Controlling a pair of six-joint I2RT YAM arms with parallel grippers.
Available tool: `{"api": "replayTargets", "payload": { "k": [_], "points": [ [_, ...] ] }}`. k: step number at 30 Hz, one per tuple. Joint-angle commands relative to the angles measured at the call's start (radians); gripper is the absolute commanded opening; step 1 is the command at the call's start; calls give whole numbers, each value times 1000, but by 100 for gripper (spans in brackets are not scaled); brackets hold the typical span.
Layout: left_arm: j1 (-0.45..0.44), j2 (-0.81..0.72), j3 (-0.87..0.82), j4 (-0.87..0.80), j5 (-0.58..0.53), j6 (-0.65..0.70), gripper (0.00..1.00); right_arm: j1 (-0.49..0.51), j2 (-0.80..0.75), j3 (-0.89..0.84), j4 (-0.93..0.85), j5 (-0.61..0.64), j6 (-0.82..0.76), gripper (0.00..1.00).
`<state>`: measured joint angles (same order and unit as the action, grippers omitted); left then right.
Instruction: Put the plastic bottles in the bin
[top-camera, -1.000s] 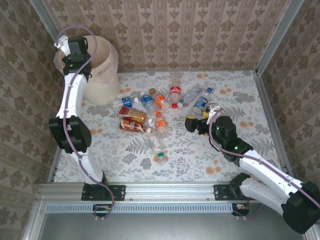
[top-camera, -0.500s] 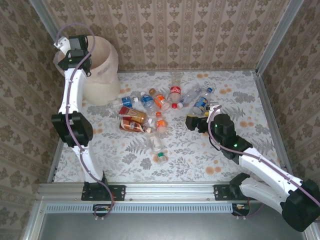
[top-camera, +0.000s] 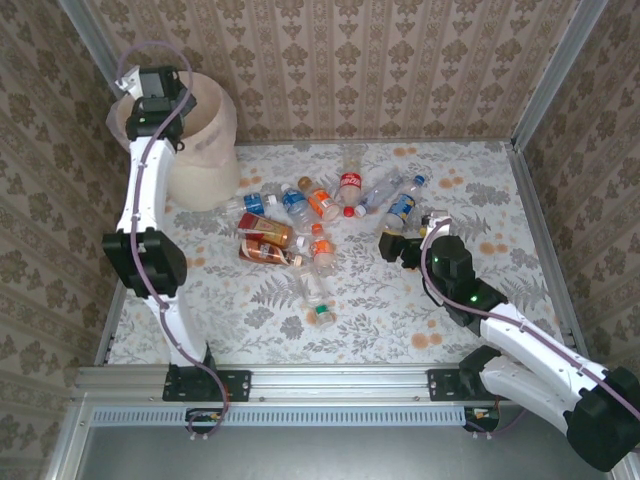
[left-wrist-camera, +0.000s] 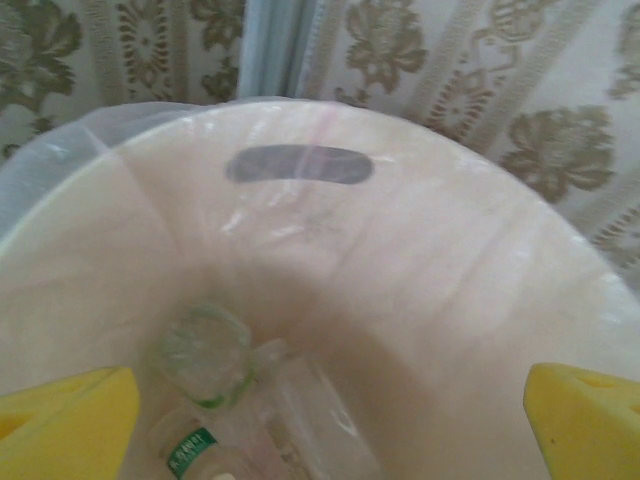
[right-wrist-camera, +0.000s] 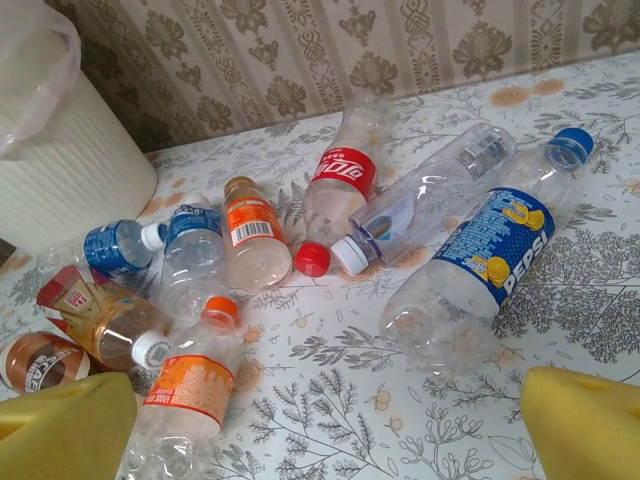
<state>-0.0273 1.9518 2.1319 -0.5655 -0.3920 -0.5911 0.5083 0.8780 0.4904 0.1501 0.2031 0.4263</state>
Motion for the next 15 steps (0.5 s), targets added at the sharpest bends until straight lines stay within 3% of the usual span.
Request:
{"api": "replayTargets", "payload": {
  "k": [1, 10, 15],
  "points": [
    [-50, -127, -73, 64, 54, -5, 100, -4, -7, -9, 10, 22, 15, 100],
    [-158, -333, -341, 183, 108, -77, 100, -5, 24, -36, 54, 25, 20, 100],
    [-222, -458, -547, 203, 57, -249, 100, -5, 50, -42, 78, -13, 23, 100]
  ]
}}
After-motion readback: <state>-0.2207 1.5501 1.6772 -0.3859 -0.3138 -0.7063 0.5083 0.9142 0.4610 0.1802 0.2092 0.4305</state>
